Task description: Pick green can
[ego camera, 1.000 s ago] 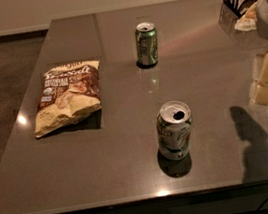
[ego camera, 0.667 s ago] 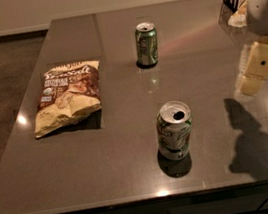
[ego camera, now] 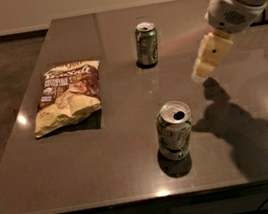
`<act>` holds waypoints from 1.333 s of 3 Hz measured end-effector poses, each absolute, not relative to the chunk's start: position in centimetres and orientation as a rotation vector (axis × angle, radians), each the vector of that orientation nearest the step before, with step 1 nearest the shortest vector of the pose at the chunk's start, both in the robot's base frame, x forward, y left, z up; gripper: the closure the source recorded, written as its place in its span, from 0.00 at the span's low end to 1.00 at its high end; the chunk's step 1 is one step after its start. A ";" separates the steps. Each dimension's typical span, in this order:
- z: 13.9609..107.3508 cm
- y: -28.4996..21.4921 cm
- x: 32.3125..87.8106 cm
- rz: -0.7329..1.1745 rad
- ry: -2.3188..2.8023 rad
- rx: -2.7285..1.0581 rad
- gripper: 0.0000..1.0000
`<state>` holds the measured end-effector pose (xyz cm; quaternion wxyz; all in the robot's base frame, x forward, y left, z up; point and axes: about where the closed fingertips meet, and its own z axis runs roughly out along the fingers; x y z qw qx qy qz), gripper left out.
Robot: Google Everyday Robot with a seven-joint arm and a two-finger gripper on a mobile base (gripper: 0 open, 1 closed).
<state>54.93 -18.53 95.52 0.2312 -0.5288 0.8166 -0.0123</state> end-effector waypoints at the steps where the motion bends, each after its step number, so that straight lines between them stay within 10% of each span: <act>1: 94.3 -16.6 59.4 0.027 2.221 -1.317 0.00; 4: 91.4 -12.8 70.7 0.201 2.156 -1.015 0.00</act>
Offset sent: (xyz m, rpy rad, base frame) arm 0.1414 0.0589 -0.0318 0.3589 -0.1289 -0.1574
